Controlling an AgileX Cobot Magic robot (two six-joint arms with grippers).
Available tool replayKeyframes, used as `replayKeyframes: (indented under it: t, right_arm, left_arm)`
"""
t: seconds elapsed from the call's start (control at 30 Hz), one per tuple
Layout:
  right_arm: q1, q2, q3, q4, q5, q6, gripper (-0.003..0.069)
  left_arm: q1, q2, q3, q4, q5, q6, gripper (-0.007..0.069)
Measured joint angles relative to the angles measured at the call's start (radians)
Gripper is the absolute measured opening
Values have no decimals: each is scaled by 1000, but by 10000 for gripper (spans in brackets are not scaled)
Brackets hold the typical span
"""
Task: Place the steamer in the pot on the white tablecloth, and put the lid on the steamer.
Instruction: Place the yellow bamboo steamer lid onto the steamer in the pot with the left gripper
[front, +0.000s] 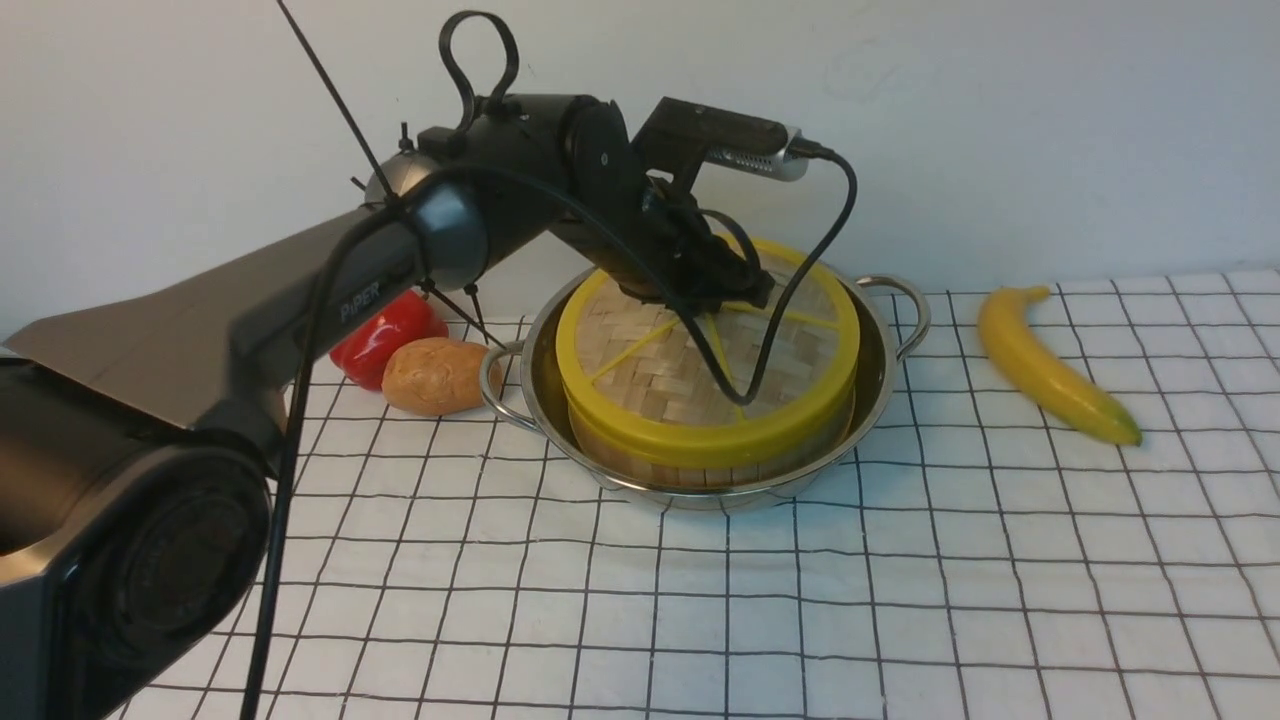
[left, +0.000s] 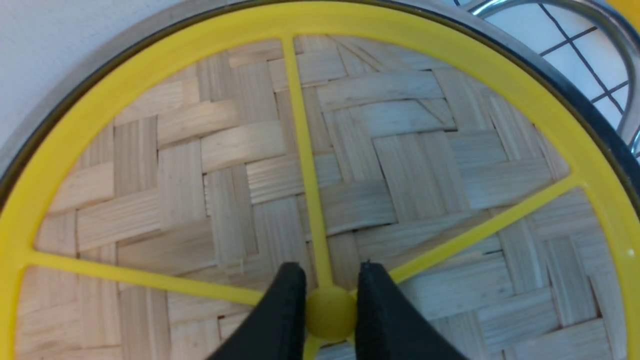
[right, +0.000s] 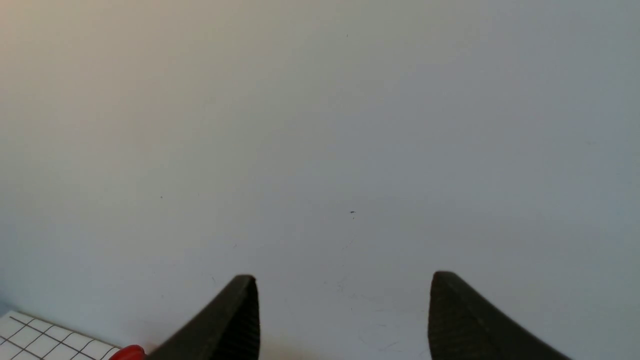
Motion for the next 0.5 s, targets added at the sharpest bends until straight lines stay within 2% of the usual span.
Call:
replayKeyframes:
  t: [0.5]
  right_arm:
    - [0, 0, 0, 0, 0, 0, 452]
  left_arm:
    - [0, 19, -5, -3, -16, 0, 117]
